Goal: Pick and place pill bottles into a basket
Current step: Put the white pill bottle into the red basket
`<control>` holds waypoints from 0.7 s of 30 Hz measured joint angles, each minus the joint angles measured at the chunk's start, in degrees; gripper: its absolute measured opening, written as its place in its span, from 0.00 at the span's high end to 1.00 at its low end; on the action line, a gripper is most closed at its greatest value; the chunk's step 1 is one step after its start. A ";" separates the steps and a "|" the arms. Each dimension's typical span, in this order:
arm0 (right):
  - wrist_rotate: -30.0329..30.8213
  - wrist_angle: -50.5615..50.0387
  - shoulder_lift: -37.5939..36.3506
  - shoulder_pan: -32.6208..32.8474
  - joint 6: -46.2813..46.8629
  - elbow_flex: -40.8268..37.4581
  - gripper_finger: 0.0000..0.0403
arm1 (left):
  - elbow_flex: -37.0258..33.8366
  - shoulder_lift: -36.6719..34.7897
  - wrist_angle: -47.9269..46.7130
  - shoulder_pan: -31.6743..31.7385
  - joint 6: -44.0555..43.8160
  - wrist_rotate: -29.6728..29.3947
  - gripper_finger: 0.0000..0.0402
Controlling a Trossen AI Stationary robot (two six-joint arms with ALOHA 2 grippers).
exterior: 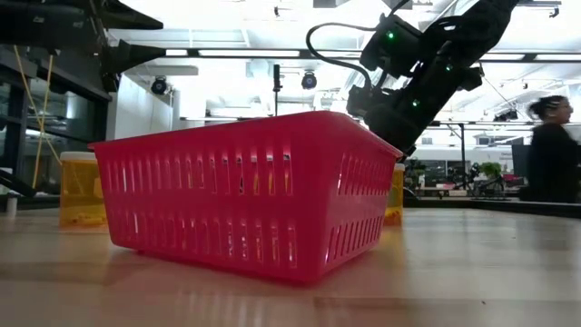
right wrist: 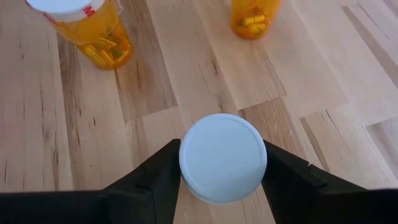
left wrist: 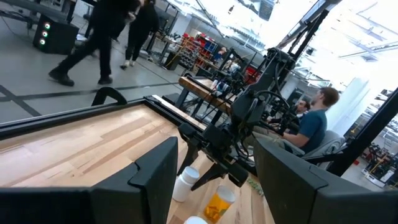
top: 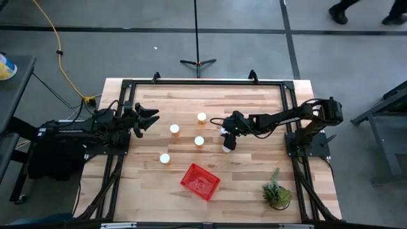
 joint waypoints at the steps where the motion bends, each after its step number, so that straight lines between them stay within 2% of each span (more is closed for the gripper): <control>1: 0.00 0.00 0.00 0.00 0.00 0.00 0.54 | 0.00 -0.02 0.00 0.00 0.00 0.00 0.39; 21: 0.00 0.00 0.00 0.00 1.49 0.00 0.55 | 0.00 -0.02 -0.02 0.02 0.02 0.00 0.39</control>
